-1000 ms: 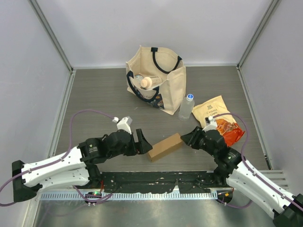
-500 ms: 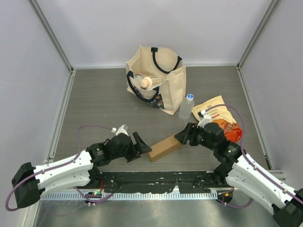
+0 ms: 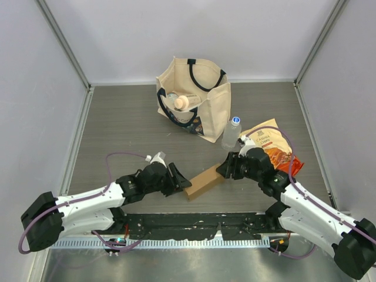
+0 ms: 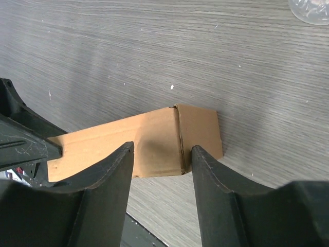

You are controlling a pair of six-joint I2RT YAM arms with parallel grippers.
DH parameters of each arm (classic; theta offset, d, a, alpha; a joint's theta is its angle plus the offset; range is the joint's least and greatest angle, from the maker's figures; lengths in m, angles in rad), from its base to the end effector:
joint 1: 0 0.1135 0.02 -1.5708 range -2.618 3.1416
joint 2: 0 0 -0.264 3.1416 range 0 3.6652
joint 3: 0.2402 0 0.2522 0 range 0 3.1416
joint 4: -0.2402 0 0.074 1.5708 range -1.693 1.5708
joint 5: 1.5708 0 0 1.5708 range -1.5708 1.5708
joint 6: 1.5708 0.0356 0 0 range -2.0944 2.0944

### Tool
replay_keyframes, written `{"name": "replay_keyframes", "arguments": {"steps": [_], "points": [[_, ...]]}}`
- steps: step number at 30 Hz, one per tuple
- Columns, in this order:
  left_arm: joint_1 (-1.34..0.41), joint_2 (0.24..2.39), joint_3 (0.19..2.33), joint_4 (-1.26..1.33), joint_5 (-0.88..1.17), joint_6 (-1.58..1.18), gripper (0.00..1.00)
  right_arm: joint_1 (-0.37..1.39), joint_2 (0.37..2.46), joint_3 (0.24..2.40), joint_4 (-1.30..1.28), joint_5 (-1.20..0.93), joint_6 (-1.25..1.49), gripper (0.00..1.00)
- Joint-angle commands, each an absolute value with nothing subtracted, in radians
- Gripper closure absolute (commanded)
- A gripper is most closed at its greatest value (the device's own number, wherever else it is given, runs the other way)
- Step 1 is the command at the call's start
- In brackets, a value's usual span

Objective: Fold the paper box

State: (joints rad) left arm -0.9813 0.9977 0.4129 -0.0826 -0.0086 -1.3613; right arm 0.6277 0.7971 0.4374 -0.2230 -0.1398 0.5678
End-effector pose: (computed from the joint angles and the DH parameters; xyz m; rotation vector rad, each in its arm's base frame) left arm 0.1116 -0.1663 0.1823 -0.4871 2.5047 -1.1362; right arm 0.1405 0.1080 0.2122 -0.1534 2.2644 0.8187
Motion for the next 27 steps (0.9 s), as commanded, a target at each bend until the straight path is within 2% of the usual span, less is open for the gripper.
{"name": "replay_keyframes", "arguments": {"steps": [1, 8, 15, 19, 21, 24, 25, 27], "points": [[-0.965, 1.011, 0.465, -0.052, -0.014, -1.292, 0.48, 0.637, 0.778, 0.376, 0.027, -0.325, 0.577, 0.50], [-0.878, 0.989, 0.587, -0.136, -0.097, -1.099, 0.53, 0.638, 0.813, 0.360, 0.335, -0.321, 0.532, 0.54], [-0.787, 1.075, 0.828, -0.256, -0.196, -0.787, 0.58, 0.643, 1.125, 0.466, 0.629, -0.291, 0.494, 0.54], [-0.785, 1.046, 0.763, -0.284, -0.207, -0.808, 0.63, 0.682, 1.236, 0.419, 0.742, -0.278, 0.486, 0.52], [-0.796, 0.994, 0.650, -0.304, -0.215, -0.827, 0.63, 0.724, 1.217, 0.345, 0.750, -0.210, 0.503, 0.45], [-0.871, 0.832, 0.577, -0.481, -0.328, -0.867, 0.41, 0.730, 1.096, 0.273, 0.649, -0.142, 0.578, 0.35], [-0.896, 0.780, 0.580, -0.526, -0.345, -0.864, 0.31, 0.733, 1.050, 0.275, 0.482, -0.102, 0.584, 0.33], [-0.899, 0.674, 0.633, -0.624, -0.330, -0.819, 0.18, 0.733, 0.930, 0.308, 0.309, -0.016, 0.598, 0.29]]}}
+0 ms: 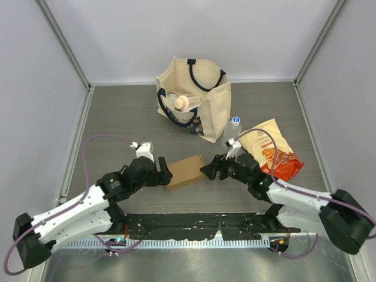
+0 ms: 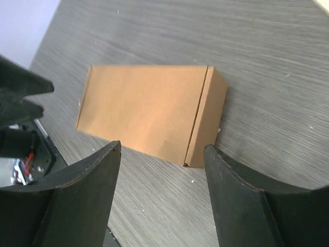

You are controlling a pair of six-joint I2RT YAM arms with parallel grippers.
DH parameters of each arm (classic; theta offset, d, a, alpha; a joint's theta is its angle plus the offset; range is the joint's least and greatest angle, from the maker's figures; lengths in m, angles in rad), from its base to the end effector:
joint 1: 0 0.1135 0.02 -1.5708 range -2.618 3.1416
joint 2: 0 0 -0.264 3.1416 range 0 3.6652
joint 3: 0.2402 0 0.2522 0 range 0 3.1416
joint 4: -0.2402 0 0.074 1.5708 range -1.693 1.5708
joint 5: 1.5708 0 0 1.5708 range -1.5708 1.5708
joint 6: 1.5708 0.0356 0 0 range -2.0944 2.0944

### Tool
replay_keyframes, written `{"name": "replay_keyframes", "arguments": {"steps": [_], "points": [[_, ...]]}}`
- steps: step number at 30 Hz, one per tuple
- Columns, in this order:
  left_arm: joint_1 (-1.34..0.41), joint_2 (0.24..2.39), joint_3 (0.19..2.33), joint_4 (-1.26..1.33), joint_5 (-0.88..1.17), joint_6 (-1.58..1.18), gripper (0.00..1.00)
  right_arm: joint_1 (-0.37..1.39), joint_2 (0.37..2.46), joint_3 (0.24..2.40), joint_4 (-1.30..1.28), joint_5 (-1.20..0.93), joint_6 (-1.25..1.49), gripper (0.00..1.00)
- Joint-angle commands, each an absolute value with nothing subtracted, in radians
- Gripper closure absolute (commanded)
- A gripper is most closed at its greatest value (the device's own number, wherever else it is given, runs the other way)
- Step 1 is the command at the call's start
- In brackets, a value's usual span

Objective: Fold the paper box

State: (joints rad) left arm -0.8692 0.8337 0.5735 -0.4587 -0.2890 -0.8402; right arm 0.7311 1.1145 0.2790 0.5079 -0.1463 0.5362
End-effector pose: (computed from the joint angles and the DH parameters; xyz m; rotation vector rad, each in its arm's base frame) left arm 0.1214 -0.1279 0.2327 -0.1192 2.3170 -0.5712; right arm 0.1573 0.1480 0.1739 -0.3021 2.0004 0.9762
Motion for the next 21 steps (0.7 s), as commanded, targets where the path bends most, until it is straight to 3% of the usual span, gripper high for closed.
{"name": "replay_keyframes", "arguments": {"steps": [1, 4, 8, 16, 21], "points": [[-0.899, 0.658, 0.661, -0.646, -0.322, -0.799, 0.11, 0.733, 0.902, 0.331, 0.144, -0.005, 0.591, 0.27], [-0.897, 0.734, 0.767, -0.650, -0.237, -0.689, 0.10, 0.732, 0.822, 0.441, -0.089, 0.077, 0.574, 0.27], [-0.905, 1.024, 0.866, -0.586, -0.101, -0.510, 0.14, 0.730, 0.741, 0.506, -0.193, 0.121, 0.607, 0.27], [-1.169, 1.509, 1.098, -0.541, -0.383, -0.187, 0.10, 0.730, 0.444, 0.566, -0.319, 0.212, 0.686, 0.28], [-1.212, 1.663, 1.166, -0.537, -0.480, -0.167, 0.18, 0.730, 0.333, 0.615, -0.429, 0.281, 0.664, 0.28]]}}
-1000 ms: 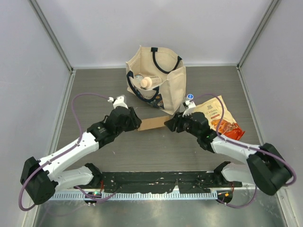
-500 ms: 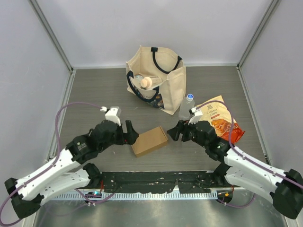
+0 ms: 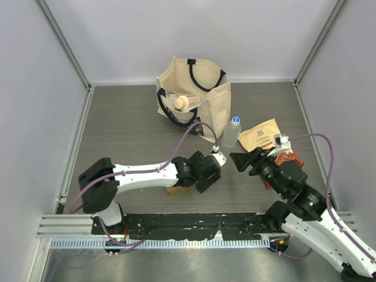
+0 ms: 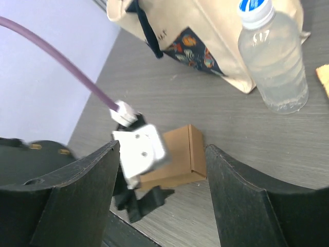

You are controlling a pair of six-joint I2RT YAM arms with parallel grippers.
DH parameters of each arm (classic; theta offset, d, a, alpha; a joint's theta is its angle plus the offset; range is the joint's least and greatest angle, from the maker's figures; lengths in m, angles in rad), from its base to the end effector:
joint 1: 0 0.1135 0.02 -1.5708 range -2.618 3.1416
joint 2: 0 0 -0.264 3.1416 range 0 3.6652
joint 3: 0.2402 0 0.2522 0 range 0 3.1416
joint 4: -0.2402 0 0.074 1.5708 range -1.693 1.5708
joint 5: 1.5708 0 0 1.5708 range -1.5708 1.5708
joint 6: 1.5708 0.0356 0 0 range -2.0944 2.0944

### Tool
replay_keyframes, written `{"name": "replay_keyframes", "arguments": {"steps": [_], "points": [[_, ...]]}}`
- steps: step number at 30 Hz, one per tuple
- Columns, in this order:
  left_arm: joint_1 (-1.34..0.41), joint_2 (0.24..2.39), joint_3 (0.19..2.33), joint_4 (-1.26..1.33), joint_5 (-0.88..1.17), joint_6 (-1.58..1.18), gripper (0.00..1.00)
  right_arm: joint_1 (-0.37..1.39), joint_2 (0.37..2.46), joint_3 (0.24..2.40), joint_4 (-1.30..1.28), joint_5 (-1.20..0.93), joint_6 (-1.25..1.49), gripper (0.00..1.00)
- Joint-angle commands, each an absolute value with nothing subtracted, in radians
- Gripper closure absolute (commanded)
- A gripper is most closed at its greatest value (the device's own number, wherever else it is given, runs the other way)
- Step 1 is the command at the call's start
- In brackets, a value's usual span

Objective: Fold the paper box

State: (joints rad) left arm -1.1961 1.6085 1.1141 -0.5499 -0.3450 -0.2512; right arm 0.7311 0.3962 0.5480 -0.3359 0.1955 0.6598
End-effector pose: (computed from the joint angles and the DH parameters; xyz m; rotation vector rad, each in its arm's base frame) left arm 0.1313 -0.3009 0.2209 1.0425 2.3002 -0.1208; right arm 0.0914 0.0727 0.2918 0.0835 1.8264 0.8331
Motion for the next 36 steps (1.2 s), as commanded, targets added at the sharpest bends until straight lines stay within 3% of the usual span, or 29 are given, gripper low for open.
{"name": "replay_keyframes", "arguments": {"steps": [1, 6, 16, 22, 28, 32, 36], "points": [[-1.218, 1.692, 1.175, -0.538, -0.501, -0.172, 0.19, 0.730, 0.325, 0.623, -0.445, 0.287, 0.661, 0.28], [-1.230, 1.755, 1.198, -0.561, -0.643, -0.212, 0.33, 0.730, 0.293, 0.615, -0.477, 0.290, 0.664, 0.28], [-1.115, 1.816, 1.207, -0.735, -0.698, -0.363, 0.42, 0.730, 0.273, 0.600, -0.474, 0.285, 0.655, 0.28], [-0.873, 1.772, 1.157, -0.792, -0.719, -0.419, 0.42, 0.730, 0.267, 0.607, -0.472, 0.282, 0.643, 0.28], [-0.509, 1.746, 1.166, -0.804, -0.640, -0.388, 0.42, 0.730, 0.270, 0.626, -0.474, 0.265, 0.627, 0.28], [-0.364, 1.814, 1.198, -0.793, -0.568, -0.364, 0.42, 0.730, 0.291, 0.643, -0.468, 0.244, 0.623, 0.28], [-0.258, 1.868, 1.264, -0.747, -0.632, -0.246, 0.43, 0.730, 0.295, 0.664, -0.465, 0.235, 0.604, 0.28]]}}
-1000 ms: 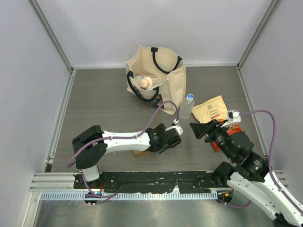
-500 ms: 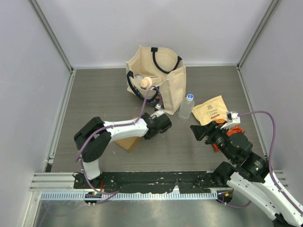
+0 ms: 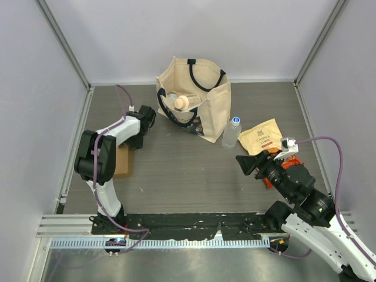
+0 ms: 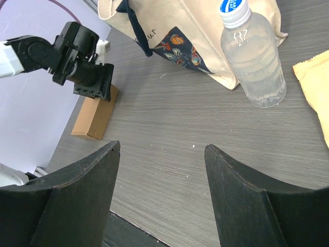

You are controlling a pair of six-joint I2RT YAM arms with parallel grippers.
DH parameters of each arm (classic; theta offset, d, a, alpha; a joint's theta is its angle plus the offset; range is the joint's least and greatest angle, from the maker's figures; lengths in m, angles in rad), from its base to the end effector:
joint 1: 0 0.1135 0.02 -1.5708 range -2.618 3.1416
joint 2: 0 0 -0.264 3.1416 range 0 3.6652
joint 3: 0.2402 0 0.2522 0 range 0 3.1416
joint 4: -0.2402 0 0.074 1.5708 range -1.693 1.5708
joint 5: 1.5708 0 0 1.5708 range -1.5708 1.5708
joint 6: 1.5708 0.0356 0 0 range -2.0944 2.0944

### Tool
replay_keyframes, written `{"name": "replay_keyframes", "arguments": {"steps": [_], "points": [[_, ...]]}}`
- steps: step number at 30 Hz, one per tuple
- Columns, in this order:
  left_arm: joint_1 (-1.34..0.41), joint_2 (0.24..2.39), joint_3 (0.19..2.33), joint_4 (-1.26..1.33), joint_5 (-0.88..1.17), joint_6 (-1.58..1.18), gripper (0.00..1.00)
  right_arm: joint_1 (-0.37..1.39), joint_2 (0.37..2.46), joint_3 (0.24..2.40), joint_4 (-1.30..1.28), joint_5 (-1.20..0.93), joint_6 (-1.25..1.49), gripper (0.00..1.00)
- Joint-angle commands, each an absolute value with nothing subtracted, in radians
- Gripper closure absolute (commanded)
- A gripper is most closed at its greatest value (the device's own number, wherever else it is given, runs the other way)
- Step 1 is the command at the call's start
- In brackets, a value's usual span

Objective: Fold the paper box

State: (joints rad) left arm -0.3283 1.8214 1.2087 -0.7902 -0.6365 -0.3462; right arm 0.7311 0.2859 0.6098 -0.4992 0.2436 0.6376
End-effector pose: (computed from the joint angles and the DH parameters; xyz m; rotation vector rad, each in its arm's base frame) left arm 0.3263 -0.0888 0.1763 -0.0981 2.6761 0.7577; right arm 0.0703 0.0515 0.3039 0.1003 1.8048 0.7825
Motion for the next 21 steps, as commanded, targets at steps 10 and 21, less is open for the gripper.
{"name": "replay_keyframes", "arguments": {"steps": [10, 21], "points": [[-0.127, 1.960, 1.295, -0.421, -0.634, 0.164, 0.47, 0.730, 0.305, 0.680, -0.451, 0.209, 0.614, 0.28], [-0.005, 2.063, 1.427, -0.321, -0.652, 0.310, 0.46, 0.730, 0.360, 0.667, -0.428, 0.176, 0.608, 0.28]]}}
